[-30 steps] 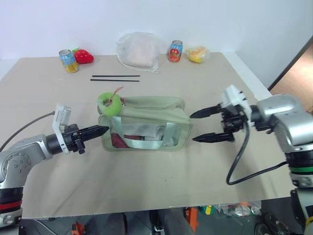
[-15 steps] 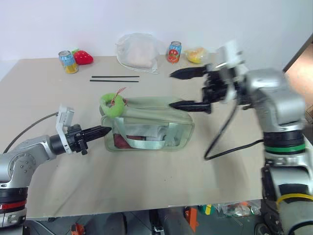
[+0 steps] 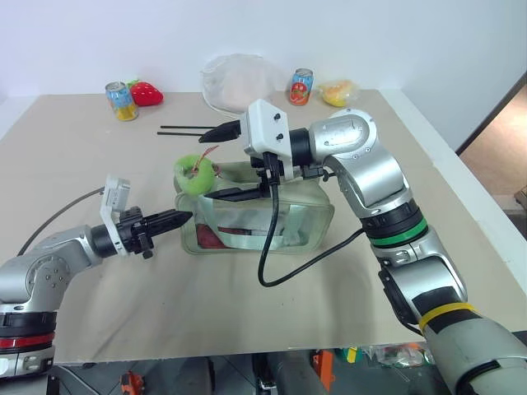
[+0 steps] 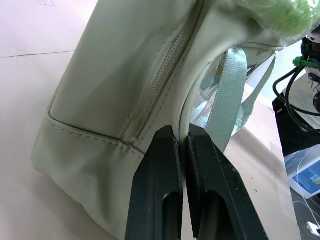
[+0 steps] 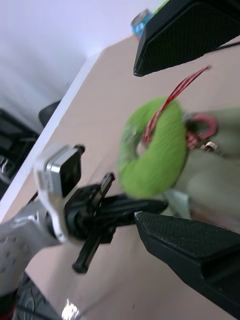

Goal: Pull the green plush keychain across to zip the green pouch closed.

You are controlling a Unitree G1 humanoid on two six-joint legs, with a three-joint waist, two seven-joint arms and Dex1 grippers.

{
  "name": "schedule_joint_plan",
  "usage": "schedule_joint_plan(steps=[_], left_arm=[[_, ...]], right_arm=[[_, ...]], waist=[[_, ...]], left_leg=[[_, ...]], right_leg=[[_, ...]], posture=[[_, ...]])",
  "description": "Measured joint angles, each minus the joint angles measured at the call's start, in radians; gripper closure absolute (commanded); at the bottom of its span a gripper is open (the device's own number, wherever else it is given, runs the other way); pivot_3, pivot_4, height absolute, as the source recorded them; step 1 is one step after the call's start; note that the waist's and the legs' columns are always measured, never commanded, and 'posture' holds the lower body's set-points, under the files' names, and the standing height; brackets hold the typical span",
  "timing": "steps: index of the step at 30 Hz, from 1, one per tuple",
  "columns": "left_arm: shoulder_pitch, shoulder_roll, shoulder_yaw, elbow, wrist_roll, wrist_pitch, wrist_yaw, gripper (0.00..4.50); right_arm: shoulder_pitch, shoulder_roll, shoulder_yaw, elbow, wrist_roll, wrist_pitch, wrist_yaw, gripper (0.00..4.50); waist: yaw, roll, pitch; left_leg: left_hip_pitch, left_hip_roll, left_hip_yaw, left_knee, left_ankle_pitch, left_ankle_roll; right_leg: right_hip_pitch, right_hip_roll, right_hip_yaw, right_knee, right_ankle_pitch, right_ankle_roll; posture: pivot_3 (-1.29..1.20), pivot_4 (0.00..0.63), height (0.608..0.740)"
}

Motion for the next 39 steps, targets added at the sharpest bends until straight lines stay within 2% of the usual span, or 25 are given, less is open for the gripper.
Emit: schedule_joint_plan(steps=[15, 20, 27, 29, 39], left_arm=[[0.000, -0.015, 0.001, 0.007, 0.006, -0.008, -0.001, 4.50], [0.001, -0.025, 0.001, 0.009, 0.012, -0.021, -0.001, 4.50], [0.001, -0.026, 0.001, 0.014, 0.016, -0.026, 0.000, 4.50], [0.001, -0.027, 0.002, 0.014, 0.016, -0.026, 0.001, 4.50], [0.000, -0.039, 0.002, 0.014, 0.016, -0.026, 0.009, 4.50]], right_arm=[[-0.036, 0.055, 0.016, 0.093, -0.071, -0.037, 0.005, 0.01], [-0.036, 0.062, 0.017, 0.108, -0.083, -0.042, 0.012, 1.46], [-0.035, 0.060, 0.023, 0.115, -0.089, -0.049, 0.045, 4.01], [-0.035, 0.057, 0.023, 0.115, -0.089, -0.049, 0.054, 4.49], [-0.033, 0.043, 0.023, 0.115, -0.088, -0.049, 0.077, 4.49]], waist=[[0.000, 0.000, 0.000], [0.000, 0.000, 0.000], [0.000, 0.000, 0.000], [0.000, 0.000, 0.000], [0.000, 0.000, 0.000]], left_leg=[[0.000, 0.000, 0.000, 0.000, 0.000, 0.000], [0.000, 0.000, 0.000, 0.000, 0.000, 0.000], [0.001, 0.000, 0.000, 0.000, 0.000, 0.000], [0.001, 0.000, 0.000, 0.000, 0.000, 0.000], [0.000, 0.000, 0.000, 0.000, 0.000, 0.000]], right_leg=[[0.000, 0.000, 0.000, 0.000, 0.001, -0.001], [0.000, 0.000, 0.000, 0.000, 0.001, -0.001], [0.000, 0.000, 0.000, 0.000, 0.001, -0.001], [0.000, 0.000, 0.000, 0.000, 0.001, -0.001], [0.000, 0.000, 0.000, 0.000, 0.001, -0.001]], posture=[[0.00, 0.150, 0.740], [0.00, 0.150, 0.740], [0.00, 0.150, 0.740], [0.00, 0.150, 0.740], [0.00, 0.150, 0.740]])
